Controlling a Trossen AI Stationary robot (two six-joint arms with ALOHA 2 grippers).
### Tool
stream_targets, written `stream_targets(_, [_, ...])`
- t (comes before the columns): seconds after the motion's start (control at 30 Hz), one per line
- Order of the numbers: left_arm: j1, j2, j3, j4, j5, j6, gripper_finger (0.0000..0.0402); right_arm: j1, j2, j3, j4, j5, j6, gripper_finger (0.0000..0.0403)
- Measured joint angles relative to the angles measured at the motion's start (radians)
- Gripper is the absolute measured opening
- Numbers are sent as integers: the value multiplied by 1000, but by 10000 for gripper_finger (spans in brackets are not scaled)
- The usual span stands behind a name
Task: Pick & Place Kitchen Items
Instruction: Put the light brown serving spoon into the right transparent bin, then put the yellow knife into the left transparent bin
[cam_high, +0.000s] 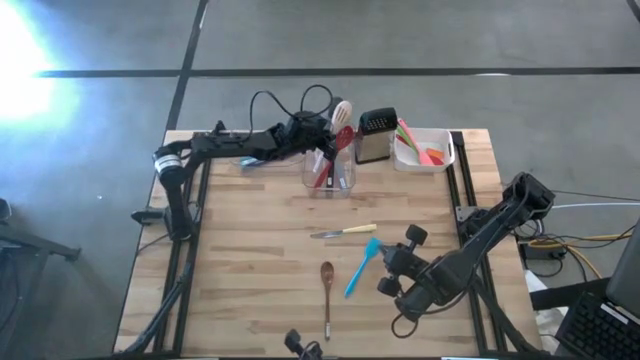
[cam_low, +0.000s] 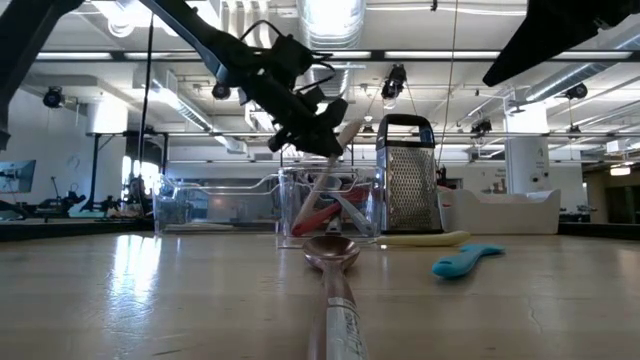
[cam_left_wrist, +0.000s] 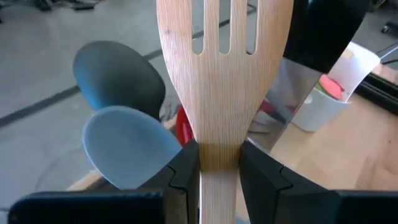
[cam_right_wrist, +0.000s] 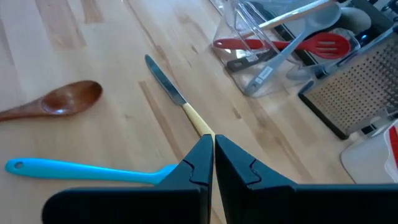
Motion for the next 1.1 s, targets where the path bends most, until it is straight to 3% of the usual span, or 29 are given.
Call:
stream_targets(0.57, [17,17,0,-58,53,-83,88,0,-61,-76,14,3,82,8])
stream_targets(0.63, [24,17,0,-57,53,-77,113,1,-61,-71,16,3,79,8])
stream_targets(0.87, [47,17,0,-87,46,-73,266,1,-61,-70,35,3,57,8])
stream_targets(1.0, [47,14,-1,-91,60,-73,304,1,-61,-70,36,3,56,8])
stream_targets(1.1, [47,-8,6,-97,138,-62,311,1,-61,-70,37,3,57,8])
